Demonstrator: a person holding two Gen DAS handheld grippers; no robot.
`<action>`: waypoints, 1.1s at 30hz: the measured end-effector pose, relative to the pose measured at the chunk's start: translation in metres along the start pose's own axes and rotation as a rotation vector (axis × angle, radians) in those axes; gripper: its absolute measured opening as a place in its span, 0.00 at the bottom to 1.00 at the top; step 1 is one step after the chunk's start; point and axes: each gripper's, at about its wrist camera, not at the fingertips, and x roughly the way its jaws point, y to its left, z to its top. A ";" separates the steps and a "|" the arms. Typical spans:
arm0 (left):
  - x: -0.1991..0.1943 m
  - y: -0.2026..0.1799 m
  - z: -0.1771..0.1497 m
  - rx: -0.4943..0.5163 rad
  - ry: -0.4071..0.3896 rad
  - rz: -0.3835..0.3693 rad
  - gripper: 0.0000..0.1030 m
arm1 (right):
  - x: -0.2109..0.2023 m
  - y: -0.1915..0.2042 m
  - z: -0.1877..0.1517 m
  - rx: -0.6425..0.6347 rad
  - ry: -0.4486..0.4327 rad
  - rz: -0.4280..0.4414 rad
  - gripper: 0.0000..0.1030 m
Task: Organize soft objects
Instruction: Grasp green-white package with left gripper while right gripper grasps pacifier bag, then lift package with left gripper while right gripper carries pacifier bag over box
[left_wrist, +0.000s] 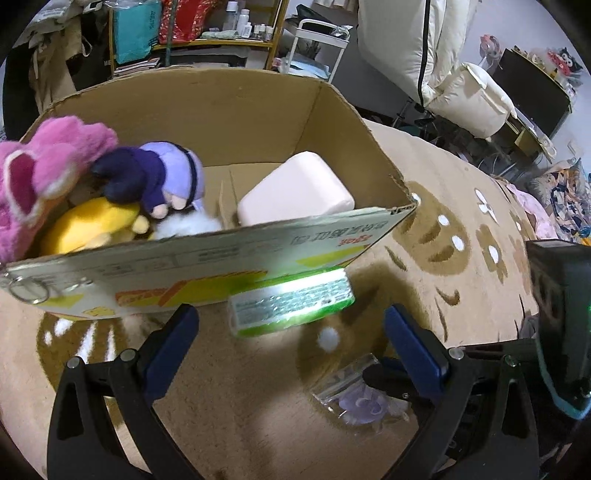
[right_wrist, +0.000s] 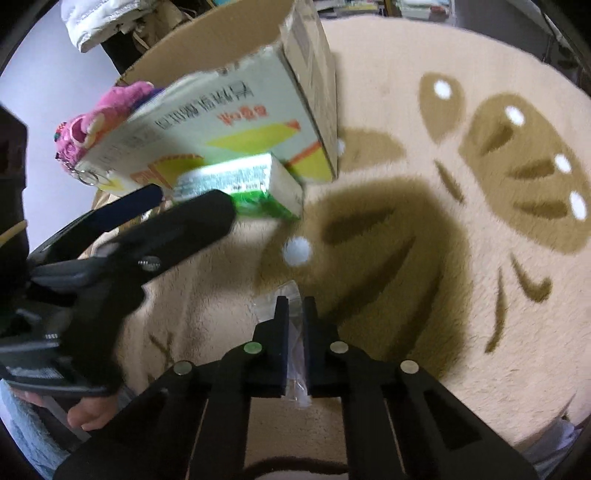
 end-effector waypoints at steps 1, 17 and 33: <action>0.001 -0.001 0.001 0.000 0.002 -0.002 0.97 | -0.004 -0.002 0.001 0.003 -0.012 -0.009 0.07; 0.023 0.005 0.000 -0.079 0.068 0.019 0.73 | -0.025 -0.022 0.009 0.038 -0.108 -0.057 0.06; -0.003 0.014 -0.018 -0.132 0.031 0.103 0.69 | -0.046 -0.011 0.016 -0.017 -0.267 -0.079 0.05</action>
